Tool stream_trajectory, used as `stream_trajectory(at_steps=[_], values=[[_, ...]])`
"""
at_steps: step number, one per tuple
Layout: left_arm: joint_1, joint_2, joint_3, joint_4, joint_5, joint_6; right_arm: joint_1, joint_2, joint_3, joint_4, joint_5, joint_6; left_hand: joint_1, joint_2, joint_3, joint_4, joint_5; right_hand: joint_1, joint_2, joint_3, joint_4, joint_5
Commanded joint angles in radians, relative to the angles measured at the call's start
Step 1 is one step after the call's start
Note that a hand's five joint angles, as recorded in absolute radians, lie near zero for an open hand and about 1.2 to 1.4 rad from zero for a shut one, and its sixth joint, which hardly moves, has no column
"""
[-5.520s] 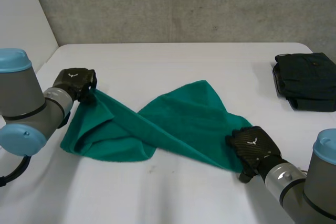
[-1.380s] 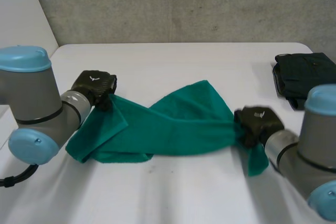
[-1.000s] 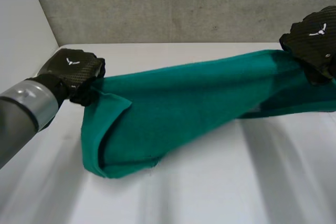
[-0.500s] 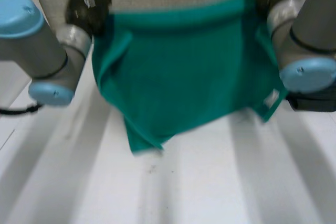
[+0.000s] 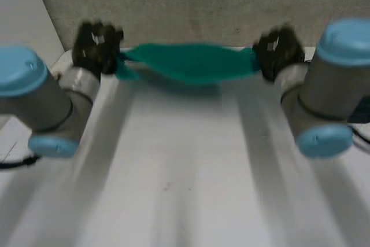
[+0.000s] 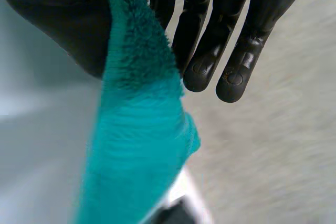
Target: Fold the laundry.
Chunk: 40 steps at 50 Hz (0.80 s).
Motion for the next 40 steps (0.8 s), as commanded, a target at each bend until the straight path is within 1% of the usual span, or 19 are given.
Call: stream_trajectory(at_steps=[1, 2, 5, 8, 9, 13, 16, 20, 22, 23, 26, 28, 30, 34, 40], values=[[0.015, -0.020, -0.195, -0.017, 0.067, 0.007, -0.008, 0.010, 0.245, -0.033, -0.076, 0.044, 0.268, 0.195, 0.200, 0.193, 0.252, 0.401, 0.221, 0.216, 0.204, 0.221], [0.014, -0.023, -0.208, -0.020, 0.069, 0.007, -0.006, 0.010, 0.260, -0.036, -0.083, 0.048, 0.268, 0.195, 0.200, 0.193, 0.252, 0.401, 0.221, 0.216, 0.204, 0.221], [0.014, -0.026, -0.234, -0.041, 0.067, 0.007, -0.005, 0.000, 0.300, -0.044, -0.092, 0.085, 0.105, 0.032, 0.036, 0.030, 0.089, 0.401, 0.221, 0.216, 0.204, 0.221], [0.018, -0.023, -0.239, -0.071, 0.067, 0.007, -0.006, -0.003, 0.321, -0.045, -0.098, 0.128, -0.267, -0.340, -0.336, -0.343, -0.283, 0.401, 0.221, 0.216, 0.204, 0.221], [0.025, -0.015, -0.239, -0.090, 0.067, 0.007, -0.006, -0.004, 0.325, -0.045, -0.098, 0.139, -0.510, -0.583, -0.578, -0.585, -0.526, 0.401, 0.221, 0.216, 0.204, 0.221], [0.032, 0.016, -0.236, -0.150, 0.064, 0.000, -0.008, -0.030, 0.341, -0.044, -0.099, 0.195, -0.697, -0.770, -0.765, -0.772, -0.713, 0.401, 0.221, 0.216, 0.204, 0.221], [0.031, 0.034, -0.241, -0.190, 0.058, -0.012, -0.023, -0.065, 0.360, -0.042, -0.099, 0.257, -0.729, -0.802, -0.798, -0.805, -0.745, 0.401, 0.221, 0.216, 0.204, 0.221], [0.029, 0.057, -0.268, -0.209, 0.051, -0.040, -0.052, -0.084, 0.374, -0.036, -0.099, 0.330, -0.732, -0.805, -0.801, -0.808, -0.748, 0.401, 0.221, 0.216, 0.204, 0.221], [0.029, 0.069, -0.285, -0.206, 0.049, -0.074, -0.057, -0.087, 0.375, -0.034, -0.101, 0.378, -0.730, -0.802, -0.798, -0.805, -0.745, 0.401, 0.221, 0.216, 0.204, 0.221], [0.026, 0.077, -0.299, -0.206, 0.041, -0.118, -0.059, -0.089, 0.375, -0.033, -0.100, 0.390, -0.727, -0.799, -0.795, -0.802, -0.742, 0.401, 0.221, 0.216, 0.204, 0.221], [0.018, 0.077, -0.307, -0.204, 0.015, -0.199, -0.068, -0.092, 0.372, -0.033, -0.098, 0.438, -0.727, -0.799, -0.795, -0.802, -0.742, 0.401, 0.221, 0.216, 0.204, 0.221], [0.017, 0.076, -0.305, -0.204, 0.000, -0.221, -0.085, -0.093, 0.371, -0.031, -0.098, 0.462, -0.724, -0.797, -0.792, -0.799, -0.740, 0.401, 0.221, 0.216, 0.204, 0.221], [0.014, 0.069, -0.301, -0.203, -0.027, -0.230, -0.094, -0.093, 0.369, -0.031, -0.098, 0.479, -0.724, -0.797, -0.792, -0.799, -0.740, 0.401, 0.221, 0.216, 0.204, 0.221], [0.014, 0.046, -0.294, -0.195, -0.057, -0.229, -0.105, -0.095, 0.366, -0.028, -0.110, 0.499, -0.718, -0.791, -0.786, -0.793, -0.734, 0.401, 0.221, 0.216, 0.204, 0.221], [0.028, 0.005, -0.282, -0.147, -0.063, -0.227, -0.108, -0.095, 0.366, -0.016, -0.127, 0.501, -0.700, -0.773, -0.769, -0.775, -0.716, 0.401, 0.221, 0.216, 0.204, 0.221]])
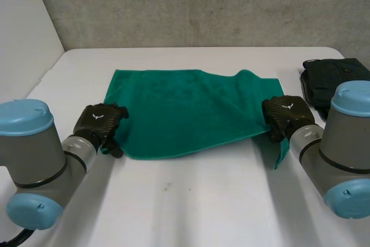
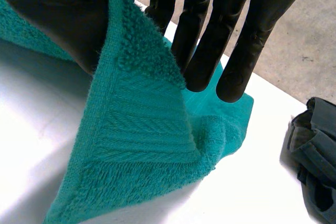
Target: Fold the laundry.
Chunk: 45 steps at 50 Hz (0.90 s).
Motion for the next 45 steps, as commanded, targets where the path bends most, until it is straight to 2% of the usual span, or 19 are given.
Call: stream_trajectory(at_steps=[1, 18, 24, 28, 32, 33, 34, 39, 45], values=[[0.012, -0.068, 0.023, 0.055, -0.025, 0.008, -0.007, 0.000, -0.002, 0.016, -0.019, 0.007, 0.022, 0.036, 0.038, 0.045, 0.053, 0.401, 0.221, 0.216, 0.204, 0.221], [0.027, -0.122, 0.045, 0.066, -0.023, 0.052, -0.021, 0.000, -0.008, 0.027, -0.022, 0.009, 0.022, 0.036, 0.038, 0.045, 0.053, 0.401, 0.221, 0.216, 0.204, 0.221], [0.044, -0.156, 0.066, 0.106, -0.025, 0.064, -0.024, 0.001, -0.010, 0.027, -0.022, 0.007, 0.087, 0.100, 0.103, 0.110, 0.117, 0.401, 0.221, 0.216, 0.204, 0.221], [0.070, -0.184, 0.094, 0.136, -0.040, 0.081, -0.024, 0.000, -0.010, 0.029, -0.022, -0.002, 0.230, 0.244, 0.246, 0.253, 0.261, 0.401, 0.221, 0.216, 0.204, 0.221], [0.099, -0.184, 0.103, 0.153, -0.048, 0.112, -0.023, -0.003, -0.016, 0.038, -0.024, -0.020, 0.664, 0.678, 0.680, 0.687, 0.694, 0.401, 0.221, 0.216, 0.204, 0.221], [0.104, -0.181, 0.103, 0.153, -0.045, 0.130, -0.023, -0.006, -0.019, 0.042, -0.024, -0.026, 0.918, 0.932, 0.934, 0.941, 0.949, 0.401, 0.221, 0.216, 0.204, 0.221], [0.104, -0.179, 0.103, 0.153, -0.045, 0.141, -0.023, -0.011, -0.019, 0.050, -0.027, -0.036, 0.987, 1.001, 1.003, 1.010, 1.018, 0.401, 0.221, 0.216, 0.204, 0.221], [0.101, -0.090, 0.071, 0.132, -0.045, 0.221, -0.020, -0.098, -0.036, 0.163, -0.030, -0.176, 0.988, 1.001, 1.004, 1.011, 1.018, 0.401, 0.221, 0.216, 0.204, 0.221], [0.091, 0.163, -0.072, 0.037, -0.019, 0.393, -0.024, -0.160, -0.040, 0.321, -0.021, -0.431, 0.988, 1.001, 1.004, 1.011, 1.018, 0.401, 0.221, 0.216, 0.204, 0.221]])
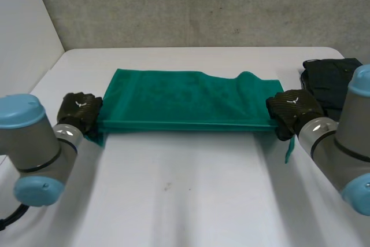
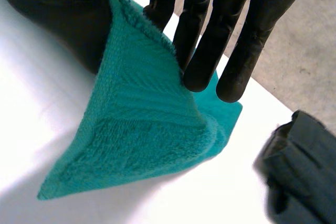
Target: Fold the laundry.
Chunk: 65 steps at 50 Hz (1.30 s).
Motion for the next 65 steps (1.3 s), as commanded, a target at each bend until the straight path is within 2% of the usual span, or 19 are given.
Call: stream_trajectory(at_steps=[1, 6, 7, 11, 14, 17, 22, 27, 33, 42, 48, 55, 56, 57, 58, 59, 60, 61, 65], values=[[-0.008, 0.275, -0.144, -0.105, 0.033, 0.195, -0.003, -0.094, -0.006, 0.207, 0.014, -0.323, 0.229, 0.201, 0.207, 0.198, 0.253, 0.401, 0.221, 0.216, 0.204, 0.221], [0.000, 0.447, -0.230, -0.254, 0.080, 0.395, -0.007, -0.159, 0.014, 0.333, 0.016, -0.489, 0.229, 0.201, 0.207, 0.198, 0.253, 0.401, 0.221, 0.216, 0.204, 0.221], [0.002, 0.487, -0.253, -0.329, 0.088, 0.474, -0.010, -0.165, 0.017, 0.353, 0.017, -0.510, 0.229, 0.201, 0.207, 0.198, 0.253, 0.401, 0.221, 0.216, 0.204, 0.221], [0.003, 0.536, -0.301, -0.501, 0.096, 0.629, -0.052, -0.177, 0.028, 0.438, 0.019, -0.579, 0.229, 0.201, 0.207, 0.198, 0.253, 0.401, 0.221, 0.216, 0.204, 0.221], [-0.009, 0.533, -0.308, -0.523, 0.103, 0.653, -0.085, -0.176, 0.017, 0.458, 0.011, -0.593, 0.229, 0.201, 0.207, 0.198, 0.253, 0.401, 0.221, 0.216, 0.204, 0.221], [-0.008, 0.509, -0.296, -0.474, 0.119, 0.641, -0.082, -0.159, 0.017, 0.453, 0.013, -0.590, 0.229, 0.201, 0.207, 0.198, 0.253, 0.401, 0.221, 0.216, 0.204, 0.221], [-0.040, 0.288, -0.195, -0.308, 0.108, 0.610, -0.079, -0.079, 0.008, 0.410, 0.020, -0.589, 0.229, 0.201, 0.207, 0.198, 0.253, 0.401, 0.221, 0.216, 0.204, 0.221], [-0.064, 0.130, -0.062, -0.214, 0.076, 0.590, -0.076, -0.004, -0.036, 0.315, 0.057, -0.589, 0.229, 0.201, 0.207, 0.198, 0.253, 0.401, 0.221, 0.216, 0.204, 0.221], [-0.081, -0.056, 0.112, -0.118, 0.034, 0.545, -0.069, 0.108, -0.145, 0.188, 0.106, -0.595, 0.229, 0.201, 0.207, 0.198, 0.253, 0.401, 0.221, 0.216, 0.204, 0.221], [-0.110, -0.305, 0.388, 0.063, 0.031, 0.512, -0.068, 0.284, -0.332, 0.067, 0.137, -0.582, 0.229, 0.201, 0.207, 0.198, 0.253, 0.401, 0.221, 0.216, 0.204, 0.221], [-0.121, -0.436, 0.547, 0.138, 0.030, 0.513, -0.068, 0.428, -0.464, -0.011, 0.158, -0.585, 0.229, 0.201, 0.207, 0.198, 0.253, 0.401, 0.221, 0.216, 0.204, 0.221], [-0.127, -0.548, 0.672, 0.162, 0.036, 0.510, -0.066, 0.516, -0.555, -0.087, 0.186, -0.590, 0.229, 0.201, 0.207, 0.198, 0.253, 0.401, 0.221, 0.216, 0.204, 0.221], [-0.130, -0.554, 0.676, 0.165, 0.036, 0.506, -0.066, 0.536, -0.570, -0.112, 0.189, -0.586, 0.000, -0.028, -0.023, -0.031, 0.024, -0.211, -0.392, -0.397, -0.408, -0.391], [-0.132, -0.559, 0.678, 0.169, 0.036, 0.506, -0.066, 0.541, -0.572, -0.128, 0.192, -0.585, -0.395, -0.423, -0.417, -0.425, -0.371, -0.659, -0.839, -0.844, -0.856, -0.839], [-0.141, -0.560, 0.675, 0.184, 0.036, 0.504, -0.066, 0.544, -0.573, -0.142, 0.197, -0.584, -0.993, -1.021, -1.015, -1.023, -0.969, -0.820, -1.001, -1.006, -1.017, -1.000], [-0.146, -0.561, 0.670, 0.198, 0.036, 0.506, -0.068, 0.542, -0.575, -0.154, 0.201, -0.581, -0.844, -0.872, -0.867, -0.875, -0.821, -0.820, -1.001, -1.006, -1.017, -1.000], [-0.152, -0.556, 0.666, 0.212, 0.036, 0.506, -0.069, 0.532, -0.575, -0.177, 0.214, -0.576, -0.863, -0.890, -0.885, -0.893, -0.839, -0.820, -1.001, -1.006, -1.017, -1.000], [-0.158, -0.551, 0.661, 0.226, 0.034, 0.504, -0.072, 0.524, -0.573, -0.188, 0.220, -0.570, -0.993, -1.021, -1.015, -1.023, -0.969, -0.820, -1.001, -1.006, -1.017, -1.000], [-0.173, -0.461, 0.569, 0.306, 0.030, 0.502, -0.076, 0.435, -0.543, -0.211, 0.240, -0.491, -0.993, -1.021, -1.015, -1.023, -0.969, -0.820, -1.001, -1.006, -1.017, -1.000]])
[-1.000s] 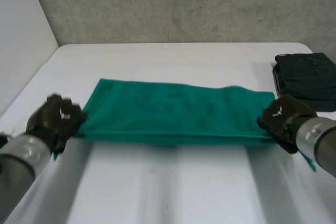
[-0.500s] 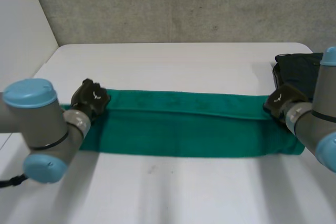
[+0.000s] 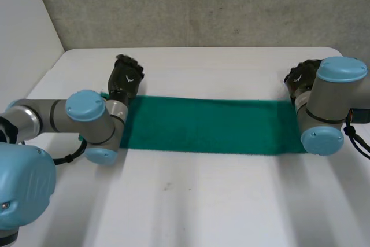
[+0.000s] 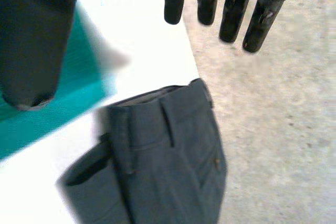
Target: Fold the laundry.
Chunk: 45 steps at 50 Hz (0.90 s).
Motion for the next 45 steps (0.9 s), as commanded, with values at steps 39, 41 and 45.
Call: stream_trajectory(at_steps=[39, 41, 45], values=[[-0.027, 0.614, -0.725, -0.031, 0.013, -0.664, -0.222, -0.328, 0.666, -0.110, -0.332, 0.451, -0.139, -0.210, -0.218, -0.206, -0.202, 0.531, 0.503, 0.505, 0.491, 0.481], [-0.029, 0.613, -0.725, -0.031, 0.013, -0.664, -0.223, -0.320, 0.661, -0.115, -0.340, 0.450, -0.139, -0.210, -0.218, -0.206, -0.202, 0.823, 0.795, 0.797, 0.783, 0.773], [-0.032, 0.613, -0.729, -0.031, 0.012, -0.664, -0.235, -0.331, 0.661, -0.136, -0.341, 0.441, -0.139, -0.210, -0.218, -0.206, -0.202, 1.191, 1.163, 1.164, 1.151, 1.141]])
